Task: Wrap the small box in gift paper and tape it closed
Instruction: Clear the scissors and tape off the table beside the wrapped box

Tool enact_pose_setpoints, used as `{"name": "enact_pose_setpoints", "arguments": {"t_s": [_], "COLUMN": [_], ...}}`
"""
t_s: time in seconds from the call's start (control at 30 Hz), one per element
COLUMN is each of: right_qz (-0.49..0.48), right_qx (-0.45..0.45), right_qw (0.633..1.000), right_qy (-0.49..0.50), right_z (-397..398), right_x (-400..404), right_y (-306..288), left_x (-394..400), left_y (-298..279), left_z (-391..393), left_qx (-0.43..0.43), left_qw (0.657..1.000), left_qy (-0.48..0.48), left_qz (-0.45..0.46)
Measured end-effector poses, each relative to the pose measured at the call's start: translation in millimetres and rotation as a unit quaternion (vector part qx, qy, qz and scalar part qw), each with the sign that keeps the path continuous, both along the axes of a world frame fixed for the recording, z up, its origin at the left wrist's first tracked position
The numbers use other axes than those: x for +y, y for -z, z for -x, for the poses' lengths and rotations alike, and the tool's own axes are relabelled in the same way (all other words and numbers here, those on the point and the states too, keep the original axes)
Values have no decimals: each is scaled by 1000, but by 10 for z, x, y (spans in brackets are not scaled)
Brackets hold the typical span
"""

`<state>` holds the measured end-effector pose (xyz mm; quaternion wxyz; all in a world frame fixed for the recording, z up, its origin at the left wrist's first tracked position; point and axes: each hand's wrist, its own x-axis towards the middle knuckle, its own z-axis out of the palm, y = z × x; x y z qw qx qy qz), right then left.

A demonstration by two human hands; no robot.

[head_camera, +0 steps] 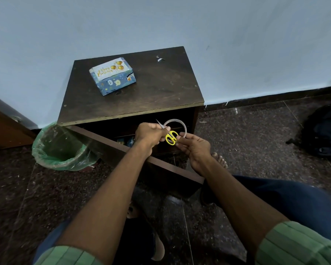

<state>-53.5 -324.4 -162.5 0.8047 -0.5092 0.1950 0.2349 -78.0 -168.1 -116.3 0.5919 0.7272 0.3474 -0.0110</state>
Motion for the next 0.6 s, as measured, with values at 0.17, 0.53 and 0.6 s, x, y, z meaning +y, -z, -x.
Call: {"name": "enact_pose_setpoints", "arguments": {"t_s": [0.17, 0.53, 0.6], "right_qz": [46, 74, 65], "right_qx": [7, 72, 96], "right_qw": [998, 990, 987], "right_qy": [39, 91, 107], "right_z": [-42, -440, -497], "right_x": [8, 214, 293], "right_y": [134, 500, 586], "left_x": [-18, 197, 217], "left_y": [-62, -268, -270], "left_z": [41, 493, 500], "left_qx": [-6, 40, 39], "left_qw": [977, 894, 897], "left_qy": [-48, 284, 295], "left_qz": [-208, -344, -327]}}
